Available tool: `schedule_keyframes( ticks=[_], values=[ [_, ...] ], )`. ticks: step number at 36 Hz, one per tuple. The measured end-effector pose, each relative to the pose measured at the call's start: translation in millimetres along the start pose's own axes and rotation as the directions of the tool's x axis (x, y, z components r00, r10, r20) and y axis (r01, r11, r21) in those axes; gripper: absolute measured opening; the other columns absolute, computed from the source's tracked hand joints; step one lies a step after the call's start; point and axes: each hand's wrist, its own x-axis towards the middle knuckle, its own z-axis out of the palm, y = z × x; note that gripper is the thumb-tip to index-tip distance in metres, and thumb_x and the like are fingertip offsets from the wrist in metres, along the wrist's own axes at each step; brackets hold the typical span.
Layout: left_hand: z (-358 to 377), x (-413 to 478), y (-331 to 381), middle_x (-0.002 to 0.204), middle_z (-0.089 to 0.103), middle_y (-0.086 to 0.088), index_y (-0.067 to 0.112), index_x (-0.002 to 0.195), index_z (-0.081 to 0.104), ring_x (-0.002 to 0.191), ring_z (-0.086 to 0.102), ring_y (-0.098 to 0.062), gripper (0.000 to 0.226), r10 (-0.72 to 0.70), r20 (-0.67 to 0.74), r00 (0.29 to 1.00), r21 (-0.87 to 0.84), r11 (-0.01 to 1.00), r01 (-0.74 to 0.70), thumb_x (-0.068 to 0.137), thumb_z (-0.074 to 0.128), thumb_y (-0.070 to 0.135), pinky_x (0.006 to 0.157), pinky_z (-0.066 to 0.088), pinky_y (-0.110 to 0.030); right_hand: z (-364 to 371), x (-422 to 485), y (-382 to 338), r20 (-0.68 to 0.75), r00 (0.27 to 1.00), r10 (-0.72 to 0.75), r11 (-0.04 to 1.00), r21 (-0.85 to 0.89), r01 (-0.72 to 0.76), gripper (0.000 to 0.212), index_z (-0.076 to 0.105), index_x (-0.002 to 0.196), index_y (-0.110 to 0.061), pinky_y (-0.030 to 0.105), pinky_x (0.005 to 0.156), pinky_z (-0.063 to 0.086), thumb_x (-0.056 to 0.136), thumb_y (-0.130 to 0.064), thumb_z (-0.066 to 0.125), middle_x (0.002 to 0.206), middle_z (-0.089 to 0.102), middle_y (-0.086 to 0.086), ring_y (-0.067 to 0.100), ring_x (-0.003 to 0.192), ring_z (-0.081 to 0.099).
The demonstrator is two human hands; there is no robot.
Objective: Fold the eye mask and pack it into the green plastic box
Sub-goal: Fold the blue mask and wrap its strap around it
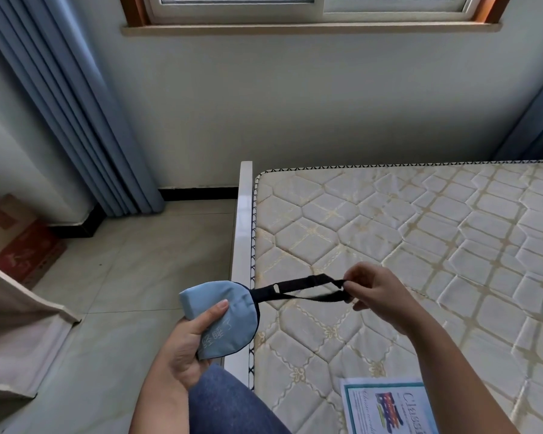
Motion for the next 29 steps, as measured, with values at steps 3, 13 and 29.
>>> schedule_keyframes(
  ticks=[3,13,29],
  values=[
    [-0.5,-0.9,-0.9,0.074,0.074,-0.013,0.001,0.095,0.064,0.060,0.071,-0.021,0.020,-0.015,0.007,1.000,0.002,1.000,0.015,0.076,0.062,0.009,0.049,0.057,-0.027,1.8,1.1,2.9,-0.079,0.997,-0.024,0.998,-0.060,0.019,0.015,0.050,0.078,-0.010,0.016,0.046,0.044,0.086,0.001,0.051,0.057,0.062,0.004,0.004,0.047,0.057],
    [7.4,-2.7,-5.6,0.078,0.074,-0.014,0.000,0.097,0.065,0.063,0.071,-0.024,0.029,-0.043,0.036,0.998,0.046,0.998,0.042,0.069,0.066,0.009,0.052,0.058,-0.031,14.8,3.9,16.6,-0.273,0.946,-0.175,0.917,-0.395,0.056,0.016,0.046,0.100,-0.011,0.035,0.054,0.046,0.087,-0.003,0.050,0.060,0.062,0.009,0.023,0.054,0.057],
    [19.3,-1.9,-9.7,0.083,0.074,-0.015,-0.002,0.099,0.066,0.067,0.072,-0.024,0.042,-0.044,0.091,0.995,0.113,0.993,0.034,0.060,0.071,0.011,0.053,0.057,-0.030,56.5,-11.7,-13.8,0.225,0.970,-0.092,0.945,0.327,0.014,0.018,0.062,0.102,-0.024,0.013,0.083,0.049,0.089,-0.014,0.055,0.106,0.068,-0.007,0.003,0.099,0.064]
  ],
)
